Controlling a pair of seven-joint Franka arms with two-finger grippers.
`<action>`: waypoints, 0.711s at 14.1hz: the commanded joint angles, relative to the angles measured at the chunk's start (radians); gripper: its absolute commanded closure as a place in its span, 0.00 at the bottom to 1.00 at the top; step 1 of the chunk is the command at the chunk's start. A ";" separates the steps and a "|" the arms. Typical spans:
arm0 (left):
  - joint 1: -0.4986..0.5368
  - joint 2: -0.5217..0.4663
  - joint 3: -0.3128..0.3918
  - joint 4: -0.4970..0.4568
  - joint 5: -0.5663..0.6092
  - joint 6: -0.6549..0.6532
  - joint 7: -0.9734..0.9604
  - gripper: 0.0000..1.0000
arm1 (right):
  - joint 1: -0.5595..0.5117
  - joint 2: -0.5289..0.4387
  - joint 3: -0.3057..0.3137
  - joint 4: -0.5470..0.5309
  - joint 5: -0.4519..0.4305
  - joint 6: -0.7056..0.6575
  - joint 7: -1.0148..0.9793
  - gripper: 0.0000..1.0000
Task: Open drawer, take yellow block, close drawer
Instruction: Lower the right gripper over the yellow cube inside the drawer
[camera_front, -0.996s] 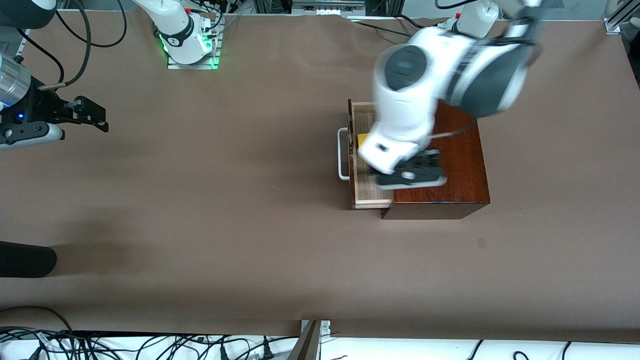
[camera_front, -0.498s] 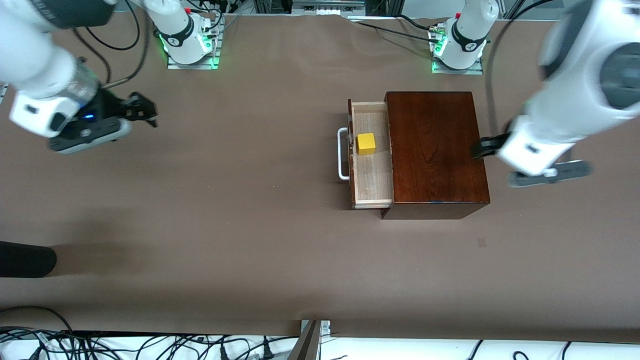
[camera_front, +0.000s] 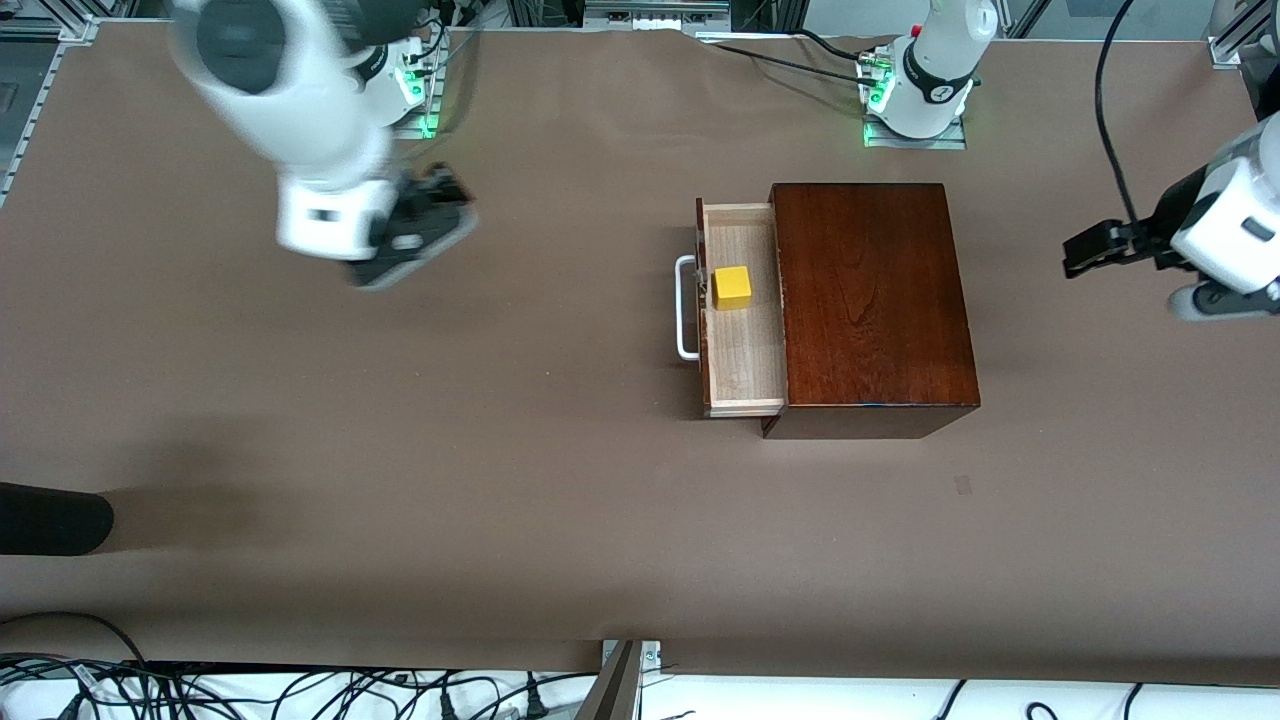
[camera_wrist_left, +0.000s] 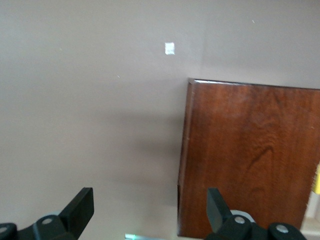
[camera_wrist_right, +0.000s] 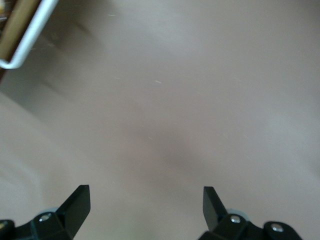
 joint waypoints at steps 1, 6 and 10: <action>-0.029 -0.125 0.041 -0.157 -0.007 0.075 0.030 0.00 | 0.118 0.097 -0.014 0.091 0.013 0.065 -0.077 0.00; -0.020 -0.104 0.037 -0.142 -0.010 0.121 0.034 0.00 | 0.261 0.327 0.022 0.351 0.016 0.077 -0.326 0.00; -0.018 -0.104 0.037 -0.139 -0.013 0.121 0.138 0.00 | 0.303 0.462 0.074 0.443 -0.001 0.183 -0.473 0.00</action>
